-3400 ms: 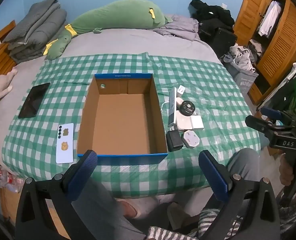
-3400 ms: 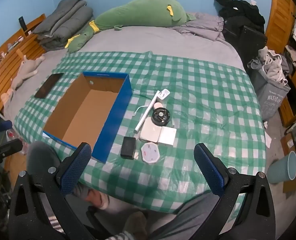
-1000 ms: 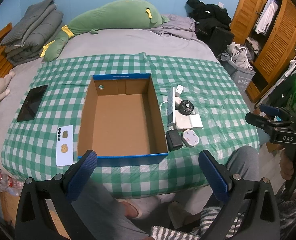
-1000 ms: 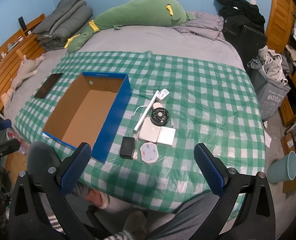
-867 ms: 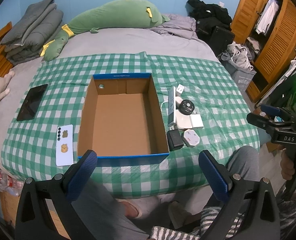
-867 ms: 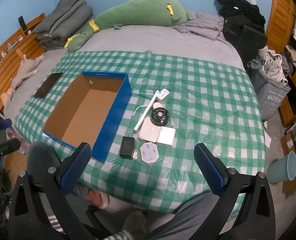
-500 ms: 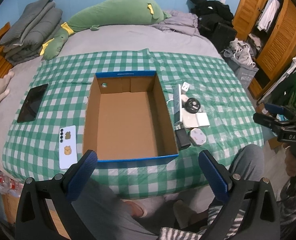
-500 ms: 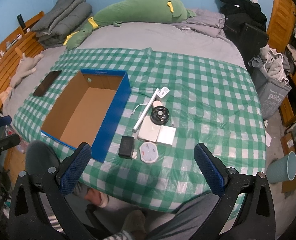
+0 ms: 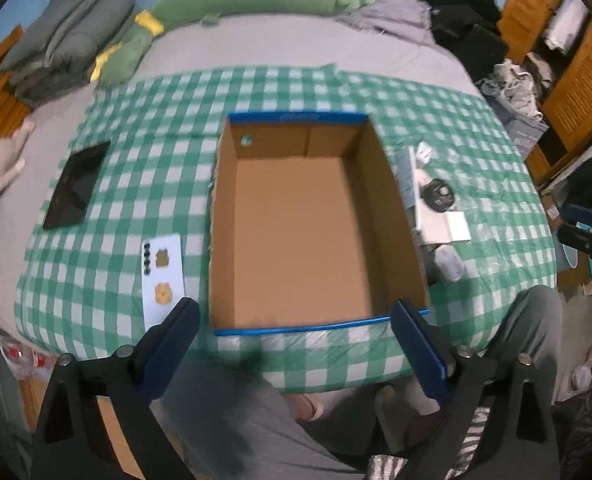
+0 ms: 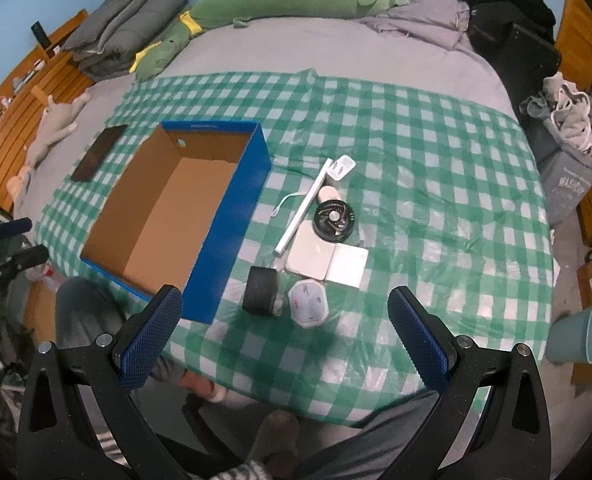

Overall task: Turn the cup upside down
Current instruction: 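Move the right tool to the white octagonal device and close on it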

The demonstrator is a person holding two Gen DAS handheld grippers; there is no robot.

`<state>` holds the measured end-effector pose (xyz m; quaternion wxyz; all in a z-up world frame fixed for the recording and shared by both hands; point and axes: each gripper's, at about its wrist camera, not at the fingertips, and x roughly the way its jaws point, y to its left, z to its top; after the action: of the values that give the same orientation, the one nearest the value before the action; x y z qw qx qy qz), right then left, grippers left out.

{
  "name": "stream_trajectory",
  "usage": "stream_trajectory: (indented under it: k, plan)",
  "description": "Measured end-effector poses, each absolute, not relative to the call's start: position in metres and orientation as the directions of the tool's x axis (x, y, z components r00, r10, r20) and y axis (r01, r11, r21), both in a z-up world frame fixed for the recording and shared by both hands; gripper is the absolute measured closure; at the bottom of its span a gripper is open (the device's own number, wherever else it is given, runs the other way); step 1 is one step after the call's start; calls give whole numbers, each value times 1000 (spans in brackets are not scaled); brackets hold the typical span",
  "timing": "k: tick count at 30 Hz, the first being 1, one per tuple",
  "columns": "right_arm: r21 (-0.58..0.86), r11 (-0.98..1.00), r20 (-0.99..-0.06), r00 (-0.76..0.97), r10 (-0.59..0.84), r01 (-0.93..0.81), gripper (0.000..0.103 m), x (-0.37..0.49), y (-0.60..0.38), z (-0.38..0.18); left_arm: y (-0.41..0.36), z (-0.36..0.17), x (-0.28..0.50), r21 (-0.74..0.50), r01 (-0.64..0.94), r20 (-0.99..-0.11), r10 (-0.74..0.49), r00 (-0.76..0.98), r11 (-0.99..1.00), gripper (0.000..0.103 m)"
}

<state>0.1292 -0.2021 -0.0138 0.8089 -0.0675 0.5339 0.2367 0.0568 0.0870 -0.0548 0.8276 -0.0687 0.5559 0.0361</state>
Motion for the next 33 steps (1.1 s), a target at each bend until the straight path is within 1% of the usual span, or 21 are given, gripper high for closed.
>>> stream_trajectory:
  k: [3, 5, 10, 14, 16, 18, 20, 22, 23, 24, 26, 28, 30, 31, 33]
  plan:
    - [139, 880, -908, 297, 296, -454, 2, 138, -197, -24, 107, -72, 65, -131, -171, -942, -69, 328, 976, 15]
    - [134, 882, -915, 285, 286, -453, 2, 141, -196, -32, 116, -80, 69, -153, -191, -949, -90, 303, 969, 15]
    - [135, 878, -930, 246, 271, -459, 2, 148, -191, -57, 137, -104, 84, -134, -234, -968, -77, 240, 963, 15]
    - [117, 887, -948, 216, 233, -447, 2, 157, -189, -78, 149, -126, 95, -135, -264, -977, -84, 195, 955, 15]
    - [108, 887, -956, 200, 217, -448, 2, 161, -186, -92, 152, -136, 99, -139, -279, -982, -95, 165, 950, 18]
    - [99, 889, -962, 186, 201, -447, 2, 165, -185, -103, 151, -144, 103, -153, -278, -983, -117, 144, 948, 25]
    - [96, 888, -967, 170, 191, -450, 2, 169, -183, -116, 149, -149, 106, -155, -272, -984, -124, 130, 950, 27]
    - [91, 892, -973, 151, 174, -443, 2, 173, -183, -127, 151, -156, 109, -152, -279, -986, -125, 114, 948, 34]
    - [95, 892, -975, 141, 174, -441, 2, 175, -183, -134, 152, -159, 110, -152, -285, -986, -126, 108, 946, 41]
    - [97, 894, -977, 130, 170, -438, 2, 176, -184, -140, 153, -163, 111, -154, -296, -987, -131, 97, 943, 44]
    - [99, 894, -980, 114, 165, -436, 2, 178, -183, -149, 154, -170, 112, -165, -304, -986, -146, 82, 938, 46]
    - [96, 893, -982, 106, 157, -439, 2, 180, -183, -157, 153, -174, 113, -161, -298, -987, -144, 78, 941, 52]
    - [85, 892, -984, 101, 144, -444, 2, 181, -182, -164, 152, -177, 113, -154, -293, -988, -140, 68, 944, 63]
    - [83, 891, -985, 100, 142, -447, 2, 181, -182, -167, 151, -178, 112, -143, -291, -989, -130, 65, 946, 64]
    - [82, 888, -986, 96, 139, -452, 2, 184, -182, -172, 150, -179, 113, -116, -281, -993, -103, 63, 953, 73]
